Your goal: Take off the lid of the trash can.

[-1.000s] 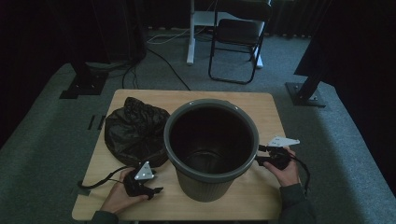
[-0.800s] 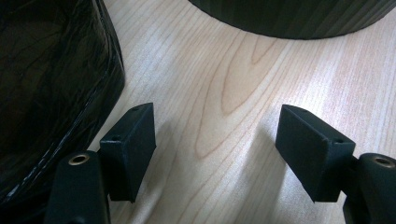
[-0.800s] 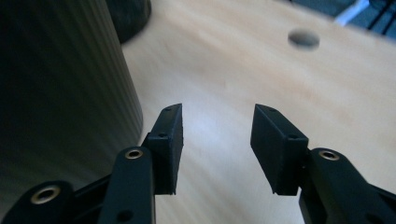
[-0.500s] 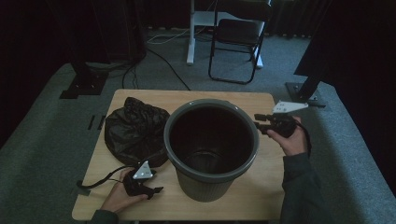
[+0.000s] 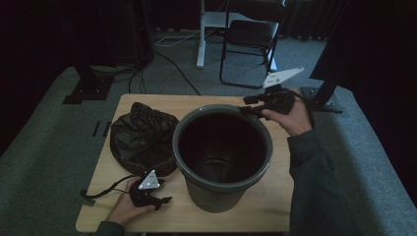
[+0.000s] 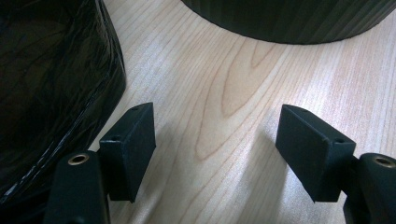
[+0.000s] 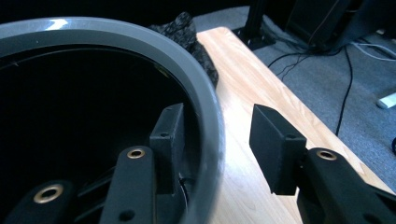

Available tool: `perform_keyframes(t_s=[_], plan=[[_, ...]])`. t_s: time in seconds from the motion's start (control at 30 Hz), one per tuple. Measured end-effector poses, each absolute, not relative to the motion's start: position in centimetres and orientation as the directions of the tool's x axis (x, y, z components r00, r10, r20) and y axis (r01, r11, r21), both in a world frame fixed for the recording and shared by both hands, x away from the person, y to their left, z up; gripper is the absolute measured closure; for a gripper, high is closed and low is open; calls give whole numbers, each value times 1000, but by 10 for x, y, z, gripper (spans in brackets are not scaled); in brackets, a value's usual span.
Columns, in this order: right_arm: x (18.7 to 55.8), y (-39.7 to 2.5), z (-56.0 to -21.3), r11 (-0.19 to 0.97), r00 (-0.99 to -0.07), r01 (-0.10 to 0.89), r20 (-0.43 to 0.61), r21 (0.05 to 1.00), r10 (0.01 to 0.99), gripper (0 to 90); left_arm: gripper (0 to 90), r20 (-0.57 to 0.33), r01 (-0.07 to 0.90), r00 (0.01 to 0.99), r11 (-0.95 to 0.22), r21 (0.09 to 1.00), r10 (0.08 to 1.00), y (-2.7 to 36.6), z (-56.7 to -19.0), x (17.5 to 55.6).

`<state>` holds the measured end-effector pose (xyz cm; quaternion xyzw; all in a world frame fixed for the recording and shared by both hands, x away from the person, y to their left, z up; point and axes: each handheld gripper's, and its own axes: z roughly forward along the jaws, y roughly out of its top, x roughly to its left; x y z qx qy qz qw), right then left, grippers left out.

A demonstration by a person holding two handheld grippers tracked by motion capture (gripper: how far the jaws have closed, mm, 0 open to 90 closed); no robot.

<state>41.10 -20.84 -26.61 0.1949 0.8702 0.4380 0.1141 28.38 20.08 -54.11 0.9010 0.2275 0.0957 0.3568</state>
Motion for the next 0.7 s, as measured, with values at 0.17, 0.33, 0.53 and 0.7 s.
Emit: perform_keyframes(t_s=[0.17, 0.33, 0.53, 0.7], plan=[[419, -184, -270, 612, -905, 252, -41, 750, 424, 534, 289, 10, 340, 878, -639, 690, 478, 202, -542, 283], [426, -169, -273, 673, -900, 270, -67, 689, 430, 528, 289, 9, 338, 879, -635, 695, 477, 202, -542, 284], [435, -157, -278, 733, -902, 294, -75, 613, 425, 561, 289, 8, 338, 878, -631, 698, 478, 202, -543, 284], [438, -151, -281, 766, -908, 308, -67, 565, 414, 673, 289, 8, 337, 878, -631, 699, 478, 202, -543, 283]])
